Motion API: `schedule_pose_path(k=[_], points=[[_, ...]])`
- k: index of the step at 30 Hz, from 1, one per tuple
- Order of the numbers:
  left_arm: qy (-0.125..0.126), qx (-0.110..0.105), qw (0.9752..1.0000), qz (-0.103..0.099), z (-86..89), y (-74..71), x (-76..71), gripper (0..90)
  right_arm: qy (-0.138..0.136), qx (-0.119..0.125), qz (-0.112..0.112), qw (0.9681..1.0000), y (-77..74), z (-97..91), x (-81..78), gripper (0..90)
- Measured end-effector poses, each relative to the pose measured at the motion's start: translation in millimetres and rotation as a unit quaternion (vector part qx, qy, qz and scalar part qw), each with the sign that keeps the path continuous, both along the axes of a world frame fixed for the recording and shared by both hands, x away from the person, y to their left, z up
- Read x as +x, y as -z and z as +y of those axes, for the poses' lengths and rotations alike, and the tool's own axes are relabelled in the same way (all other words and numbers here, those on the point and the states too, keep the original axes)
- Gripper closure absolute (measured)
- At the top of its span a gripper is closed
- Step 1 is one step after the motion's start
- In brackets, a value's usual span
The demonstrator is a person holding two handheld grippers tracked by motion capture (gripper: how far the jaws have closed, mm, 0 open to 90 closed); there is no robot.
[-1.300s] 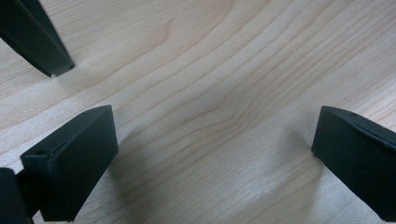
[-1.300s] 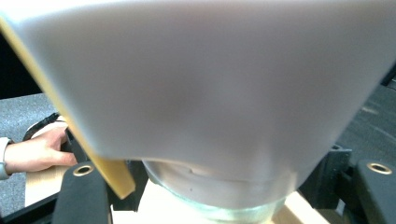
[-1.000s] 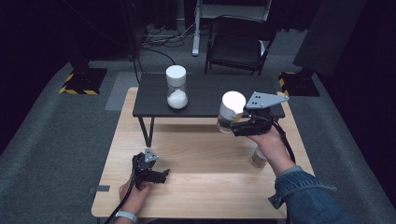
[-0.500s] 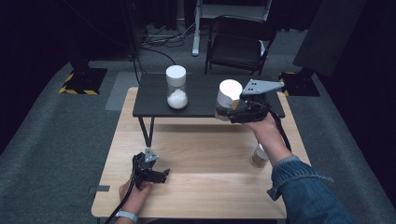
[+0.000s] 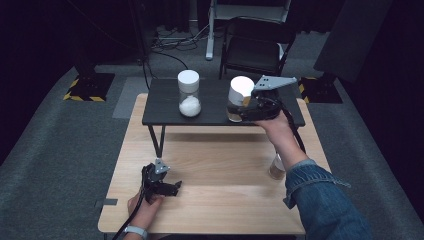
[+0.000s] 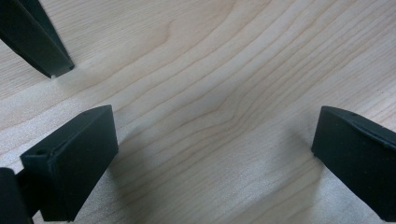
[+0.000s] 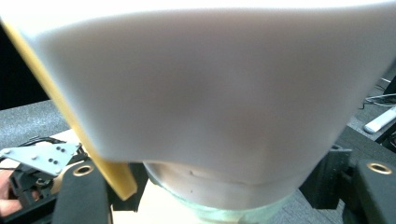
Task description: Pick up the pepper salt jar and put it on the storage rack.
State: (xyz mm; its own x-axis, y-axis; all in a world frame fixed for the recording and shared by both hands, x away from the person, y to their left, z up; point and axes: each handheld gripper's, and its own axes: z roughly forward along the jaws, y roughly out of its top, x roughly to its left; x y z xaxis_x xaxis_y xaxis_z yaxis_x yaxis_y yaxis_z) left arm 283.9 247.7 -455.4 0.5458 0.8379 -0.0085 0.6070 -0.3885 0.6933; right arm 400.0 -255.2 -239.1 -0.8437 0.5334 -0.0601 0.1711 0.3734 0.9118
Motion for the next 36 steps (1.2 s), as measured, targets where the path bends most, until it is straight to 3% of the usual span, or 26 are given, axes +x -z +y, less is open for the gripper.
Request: schedule_pose_path(k=[16,36], points=[[0.000,0.001,1.0000,0.000,-0.2,-0.2,0.0,0.2,0.014,0.001,0.013,0.9998,8.7,11.5,21.5,30.1],[0.000,0.001,1.0000,0.000,-0.1,-0.1,0.0,0.1,0.024,0.006,0.021,0.9995,17.0,15.8,31.8,30.0]])
